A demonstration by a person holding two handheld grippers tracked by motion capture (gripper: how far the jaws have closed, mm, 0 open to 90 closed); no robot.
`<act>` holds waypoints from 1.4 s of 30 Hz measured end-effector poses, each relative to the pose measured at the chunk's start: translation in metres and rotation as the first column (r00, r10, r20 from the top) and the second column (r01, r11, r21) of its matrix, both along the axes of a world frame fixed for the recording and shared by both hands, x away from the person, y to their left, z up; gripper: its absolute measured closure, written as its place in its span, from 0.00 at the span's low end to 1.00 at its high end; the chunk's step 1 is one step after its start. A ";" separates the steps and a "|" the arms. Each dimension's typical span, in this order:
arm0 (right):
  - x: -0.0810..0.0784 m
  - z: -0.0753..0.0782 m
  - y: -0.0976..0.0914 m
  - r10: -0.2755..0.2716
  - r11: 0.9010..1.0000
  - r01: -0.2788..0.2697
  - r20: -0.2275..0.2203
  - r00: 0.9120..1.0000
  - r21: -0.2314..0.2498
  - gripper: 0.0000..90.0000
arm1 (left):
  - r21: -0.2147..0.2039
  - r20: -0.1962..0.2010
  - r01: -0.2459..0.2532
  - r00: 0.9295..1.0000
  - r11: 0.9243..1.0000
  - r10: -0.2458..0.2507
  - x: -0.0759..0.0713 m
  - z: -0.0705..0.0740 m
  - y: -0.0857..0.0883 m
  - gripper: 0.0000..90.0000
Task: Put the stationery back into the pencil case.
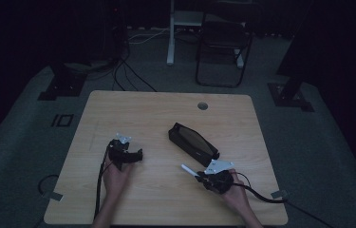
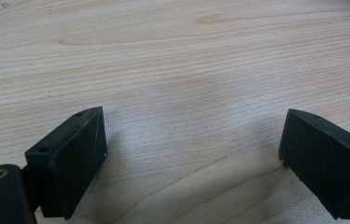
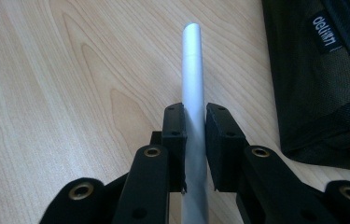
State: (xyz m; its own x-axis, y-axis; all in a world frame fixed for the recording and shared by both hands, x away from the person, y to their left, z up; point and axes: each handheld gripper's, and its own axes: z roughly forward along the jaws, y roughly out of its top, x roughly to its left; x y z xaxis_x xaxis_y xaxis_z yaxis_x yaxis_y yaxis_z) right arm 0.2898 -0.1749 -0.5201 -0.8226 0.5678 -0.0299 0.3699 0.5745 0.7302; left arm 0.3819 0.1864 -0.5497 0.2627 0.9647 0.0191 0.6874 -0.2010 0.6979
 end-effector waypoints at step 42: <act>-0.006 0.029 -0.012 -0.002 0.998 0.000 0.041 0.999 0.063 0.88 | 0.000 0.000 0.000 1.000 1.000 0.000 0.000 0.000 0.000 0.09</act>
